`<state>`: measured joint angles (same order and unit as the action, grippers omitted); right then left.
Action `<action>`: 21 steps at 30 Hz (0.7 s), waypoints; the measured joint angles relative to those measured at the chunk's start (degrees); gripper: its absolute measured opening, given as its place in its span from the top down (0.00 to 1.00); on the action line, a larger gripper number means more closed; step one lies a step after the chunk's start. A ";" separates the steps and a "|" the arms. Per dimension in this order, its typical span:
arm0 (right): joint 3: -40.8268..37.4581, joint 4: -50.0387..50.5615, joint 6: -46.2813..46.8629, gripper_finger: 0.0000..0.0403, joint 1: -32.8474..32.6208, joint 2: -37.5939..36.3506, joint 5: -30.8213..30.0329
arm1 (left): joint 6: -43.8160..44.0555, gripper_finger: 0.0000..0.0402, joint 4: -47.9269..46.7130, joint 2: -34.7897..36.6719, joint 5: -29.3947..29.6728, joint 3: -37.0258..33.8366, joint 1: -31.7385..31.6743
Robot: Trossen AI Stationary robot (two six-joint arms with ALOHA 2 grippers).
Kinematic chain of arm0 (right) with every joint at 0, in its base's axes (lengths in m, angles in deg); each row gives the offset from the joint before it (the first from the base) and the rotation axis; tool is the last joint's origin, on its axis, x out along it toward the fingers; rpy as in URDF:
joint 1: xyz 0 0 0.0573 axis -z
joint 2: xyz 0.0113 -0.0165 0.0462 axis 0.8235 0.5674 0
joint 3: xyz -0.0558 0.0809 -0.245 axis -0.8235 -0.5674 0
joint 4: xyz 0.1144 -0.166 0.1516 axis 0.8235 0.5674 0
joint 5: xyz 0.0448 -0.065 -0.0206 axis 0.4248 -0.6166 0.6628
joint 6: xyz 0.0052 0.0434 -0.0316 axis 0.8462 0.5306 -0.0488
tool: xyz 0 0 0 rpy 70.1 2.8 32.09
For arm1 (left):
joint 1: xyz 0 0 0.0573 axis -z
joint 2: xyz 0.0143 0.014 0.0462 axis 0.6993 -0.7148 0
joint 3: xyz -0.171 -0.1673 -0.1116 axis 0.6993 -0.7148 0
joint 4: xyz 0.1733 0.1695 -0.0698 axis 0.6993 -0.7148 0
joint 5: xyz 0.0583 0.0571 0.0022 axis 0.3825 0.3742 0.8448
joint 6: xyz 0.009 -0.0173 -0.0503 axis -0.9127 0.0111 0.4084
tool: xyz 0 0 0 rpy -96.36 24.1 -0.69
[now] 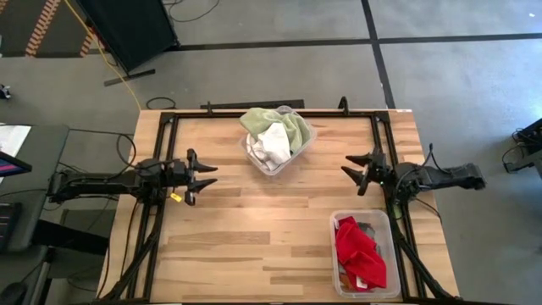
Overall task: Sort towels by color in basket
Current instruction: Return to Home Position
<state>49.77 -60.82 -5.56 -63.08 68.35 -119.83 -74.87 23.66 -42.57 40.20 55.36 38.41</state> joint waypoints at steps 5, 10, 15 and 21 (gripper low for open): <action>-0.02 0.06 0.88 0.36 1.18 0.07 0.00 | 2.02 0.60 -5.28 -0.03 -0.02 1.34 0.00; -0.02 0.13 0.97 0.36 1.53 0.07 0.02 | 5.10 0.60 -9.43 0.00 -0.02 1.57 0.00; -0.04 0.20 0.99 0.36 1.53 0.07 0.02 | 7.65 0.60 -14.77 0.00 -0.02 1.57 0.00; -0.07 0.24 0.97 0.36 1.53 0.07 0.04 | 9.06 0.60 -20.87 -0.02 0.04 1.66 -0.02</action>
<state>49.71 -60.58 -4.59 -61.54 68.41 -119.78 -65.81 2.79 -42.59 40.24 57.02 38.39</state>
